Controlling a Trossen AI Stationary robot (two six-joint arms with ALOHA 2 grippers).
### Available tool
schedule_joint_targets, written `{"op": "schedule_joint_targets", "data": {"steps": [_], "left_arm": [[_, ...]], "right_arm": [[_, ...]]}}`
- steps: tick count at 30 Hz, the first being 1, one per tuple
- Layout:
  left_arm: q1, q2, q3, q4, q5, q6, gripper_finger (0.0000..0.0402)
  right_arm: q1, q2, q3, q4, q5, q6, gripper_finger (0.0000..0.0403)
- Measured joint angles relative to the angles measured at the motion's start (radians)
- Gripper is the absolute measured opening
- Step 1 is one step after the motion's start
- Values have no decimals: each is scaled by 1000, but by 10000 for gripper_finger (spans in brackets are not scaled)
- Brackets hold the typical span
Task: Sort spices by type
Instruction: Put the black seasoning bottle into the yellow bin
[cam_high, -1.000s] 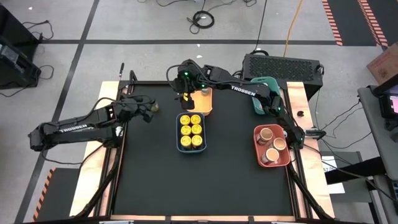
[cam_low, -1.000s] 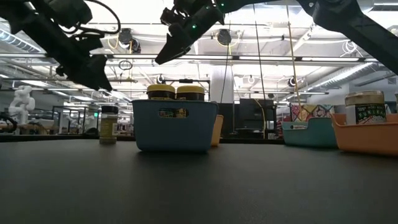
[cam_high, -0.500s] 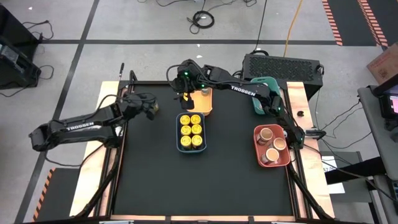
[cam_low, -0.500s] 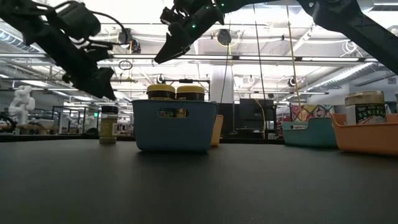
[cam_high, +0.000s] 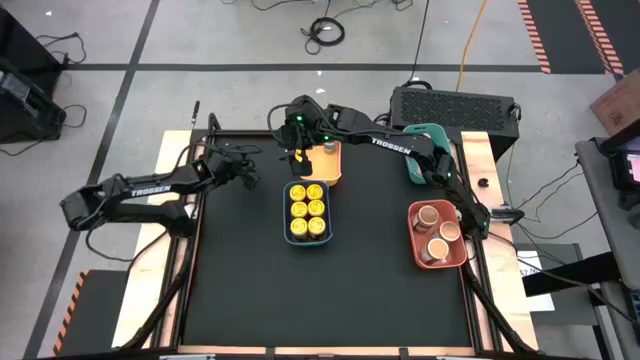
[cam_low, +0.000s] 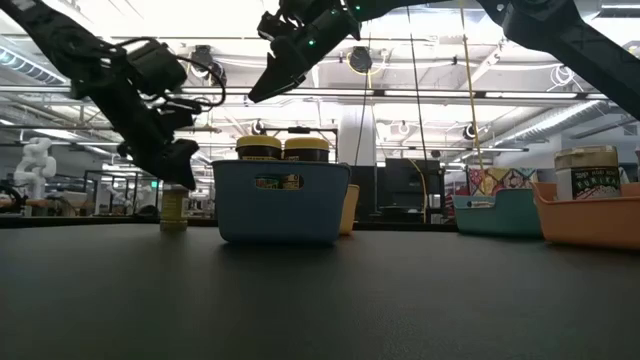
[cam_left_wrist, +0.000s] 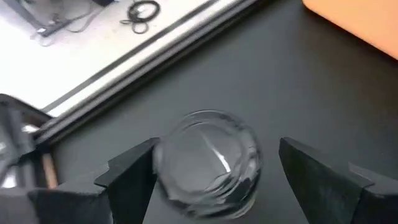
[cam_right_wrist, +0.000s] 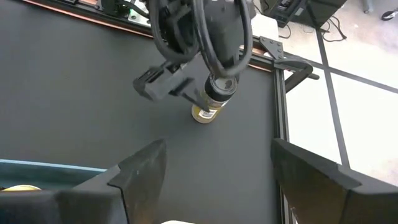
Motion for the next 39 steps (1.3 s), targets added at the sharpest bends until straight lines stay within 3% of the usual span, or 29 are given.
{"op": "schedule_joint_targets", "data": {"steps": [8,19,24,30,35,39], "left_arm": [[52,117,0,47,12,4,329],[61,128,0,79,97,53,325],[61,128,0,75,141,80,283],[61,127,0,79,144,130,200],[60,126,0,99,170,135,194],[50,101,0,110,222,133,194]], "right_arm": [[0,0,0,-15,0,0,281],[-1,0,0,-16,0,-8,281],[-1,0,0,-16,0,-8,281],[-1,0,0,-24,2,-14,281],[-8,-13,-1,-115,-5,-25,281],[-44,-34,-1,-234,-173,-68,281]]}}
